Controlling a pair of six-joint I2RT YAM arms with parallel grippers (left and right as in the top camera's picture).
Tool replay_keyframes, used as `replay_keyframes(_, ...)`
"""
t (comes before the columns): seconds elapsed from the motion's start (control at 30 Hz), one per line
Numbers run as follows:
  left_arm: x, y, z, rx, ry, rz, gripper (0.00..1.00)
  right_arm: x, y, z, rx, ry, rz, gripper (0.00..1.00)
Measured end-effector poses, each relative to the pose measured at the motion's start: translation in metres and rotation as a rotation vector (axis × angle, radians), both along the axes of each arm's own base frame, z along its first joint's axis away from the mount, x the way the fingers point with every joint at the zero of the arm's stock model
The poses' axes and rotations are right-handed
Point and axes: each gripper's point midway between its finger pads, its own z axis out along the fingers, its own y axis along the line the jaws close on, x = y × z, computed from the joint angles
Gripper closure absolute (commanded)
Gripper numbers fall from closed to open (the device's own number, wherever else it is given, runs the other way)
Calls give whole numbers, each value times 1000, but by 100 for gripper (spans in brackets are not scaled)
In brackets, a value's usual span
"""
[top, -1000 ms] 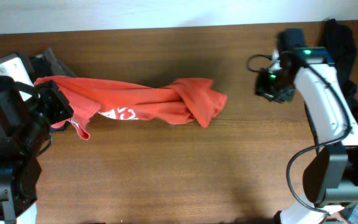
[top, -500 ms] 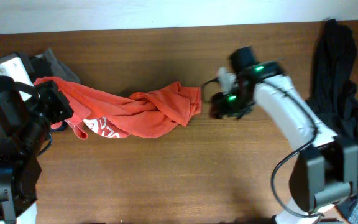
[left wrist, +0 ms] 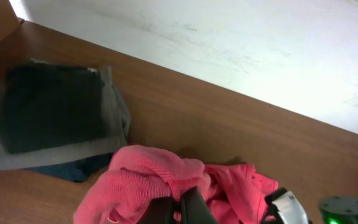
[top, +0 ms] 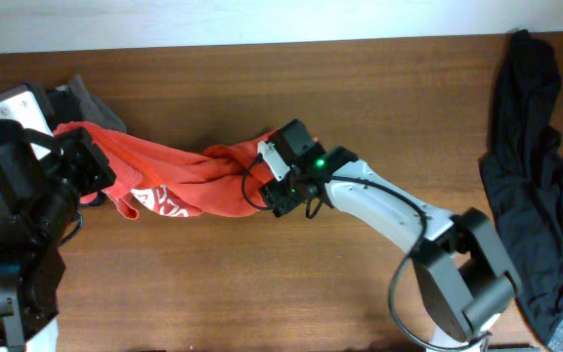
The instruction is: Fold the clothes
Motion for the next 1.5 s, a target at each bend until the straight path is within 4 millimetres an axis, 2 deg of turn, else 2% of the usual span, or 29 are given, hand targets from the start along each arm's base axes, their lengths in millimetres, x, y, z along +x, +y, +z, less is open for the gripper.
replay_keyframes(0.07, 0, 0, 0, 0, 2, 0, 99, 6, 2, -9, -2, -12, -4, 31)
replay_keyframes(0.1, 0, 0, -1, 0, 3, 0, 99, 10, 4, -15, -5, -16, -5, 35)
replay_keyframes(0.13, -1, 0, -1, 0, 4, 0, 99, 11, 4, -19, -9, -17, -7, 41)
replay_keyframes(0.17, -1, 0, -1, 0, 6, 0, 99, 14, 5, -24, -11, -23, -7, 53)
replay_keyframes(0.2, -1, 0, -1, 0, 7, 0, 100, 17, 6, -29, -14, -27, -7, 62)
replay_keyframes(0.33, -1, 0, -2, -1, 11, 0, 99, 20, -1, -51, -61, -16, -43, 88)
replay_keyframes(0.4, -2, 0, -3, -1, 13, 0, 99, 24, -7, -54, -90, -28, -77, 96)
replay_keyframes(0.57, -2, 0, -3, -1, 15, 0, 99, 29, -17, -55, -125, -39, -158, 96)
replay_keyframes(0.73, -2, 0, -4, -1, 17, 0, 100, 24, -31, -51, -177, -18, -195, 96)
replay_keyframes(0.97, -2, 1, -4, 9, 18, 3, 99, 41, -56, -6, -160, -70, -271, 96)
replay_keyframes(1.1, -2, 3, -4, 19, 19, 10, 99, 46, -84, 16, -161, -77, -332, 96)
replay_keyframes(1.27, -3, 4, -4, 25, 20, 14, 99, 45, -122, 28, -183, -44, -408, 96)
replay_keyframes(1.5, -4, 6, -6, 34, 31, 22, 100, 22, -163, 24, -260, 80, -471, 94)
